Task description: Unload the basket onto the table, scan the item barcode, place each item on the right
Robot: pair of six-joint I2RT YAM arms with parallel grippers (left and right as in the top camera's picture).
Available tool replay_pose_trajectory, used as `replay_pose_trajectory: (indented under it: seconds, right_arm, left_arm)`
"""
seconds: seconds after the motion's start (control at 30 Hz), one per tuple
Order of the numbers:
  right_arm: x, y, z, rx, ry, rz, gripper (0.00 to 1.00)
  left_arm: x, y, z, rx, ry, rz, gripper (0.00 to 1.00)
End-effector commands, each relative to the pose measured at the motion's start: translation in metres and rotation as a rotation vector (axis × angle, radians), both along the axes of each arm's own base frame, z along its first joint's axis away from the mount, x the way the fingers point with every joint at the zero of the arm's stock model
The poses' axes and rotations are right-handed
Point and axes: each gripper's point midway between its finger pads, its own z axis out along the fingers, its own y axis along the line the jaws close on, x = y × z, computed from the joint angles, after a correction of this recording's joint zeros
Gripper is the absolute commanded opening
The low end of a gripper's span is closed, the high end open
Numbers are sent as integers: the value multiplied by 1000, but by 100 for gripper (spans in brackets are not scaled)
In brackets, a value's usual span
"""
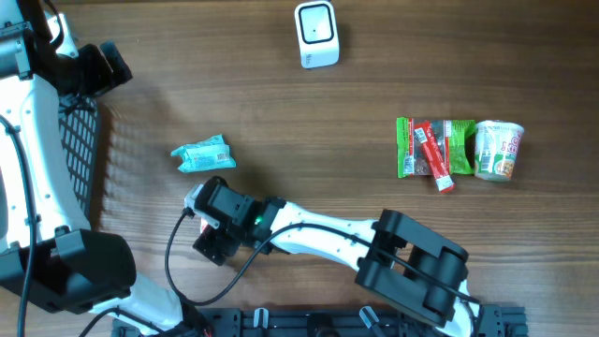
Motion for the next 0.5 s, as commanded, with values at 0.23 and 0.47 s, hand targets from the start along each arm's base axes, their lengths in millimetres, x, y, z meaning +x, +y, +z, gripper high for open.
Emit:
replay_pose_trajectory:
  seconds: [0.23, 0.47]
  right_arm:
    - [99, -118, 20, -278, -191, -537, 92]
    - [120, -153, 55, -253, -148, -549, 82]
  left_arm:
    - [0, 0, -1, -9, -1, -5, 100]
    - [0, 0, -1, -8, -1, -5, 100]
